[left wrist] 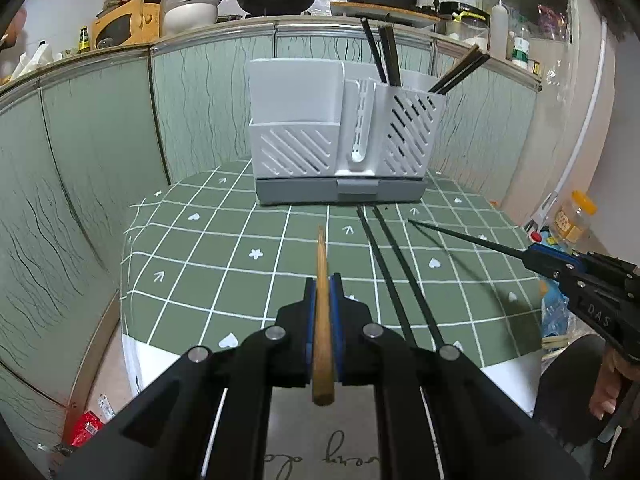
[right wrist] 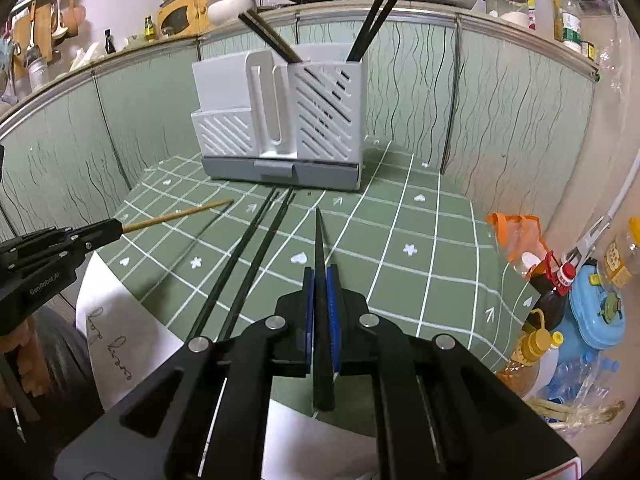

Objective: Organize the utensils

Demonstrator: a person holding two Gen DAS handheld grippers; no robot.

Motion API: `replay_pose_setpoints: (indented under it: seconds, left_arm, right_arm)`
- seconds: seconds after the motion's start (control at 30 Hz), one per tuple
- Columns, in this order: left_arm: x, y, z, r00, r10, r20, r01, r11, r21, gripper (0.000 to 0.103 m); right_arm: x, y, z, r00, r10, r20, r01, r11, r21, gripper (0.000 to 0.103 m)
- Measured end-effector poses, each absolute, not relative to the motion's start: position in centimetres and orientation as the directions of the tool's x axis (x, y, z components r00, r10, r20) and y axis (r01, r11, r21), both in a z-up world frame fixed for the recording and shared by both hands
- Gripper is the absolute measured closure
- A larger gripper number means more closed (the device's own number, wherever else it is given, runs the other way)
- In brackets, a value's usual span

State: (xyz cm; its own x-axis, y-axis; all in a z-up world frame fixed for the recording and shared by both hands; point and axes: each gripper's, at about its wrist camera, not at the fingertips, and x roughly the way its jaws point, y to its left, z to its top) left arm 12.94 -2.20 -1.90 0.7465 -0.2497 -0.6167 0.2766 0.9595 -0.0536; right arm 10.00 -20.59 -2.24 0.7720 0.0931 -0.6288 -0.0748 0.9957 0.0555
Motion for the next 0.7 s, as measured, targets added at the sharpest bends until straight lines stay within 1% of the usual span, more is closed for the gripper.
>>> replay_pose_setpoints:
  seconds: [0.33,0.7]
  left_arm:
    - [13.1,-1.6,1.6,0.774,-0.276,-0.57,0.292,0.954,-0.066,0.095]
    - [13.6,-1.6,4.8,0.797,-0.297,-0.526,0.31,0.949,-0.066,0.095]
  right_arm:
    - [10.2,-21.1,2.4,0.829,0.103,-0.55,-0.083,0.995,0.061,0.097]
    - [10.8,-21.4,5.8,0.857,0.122,-0.5,-0.098,0.992,0.075,0.097]
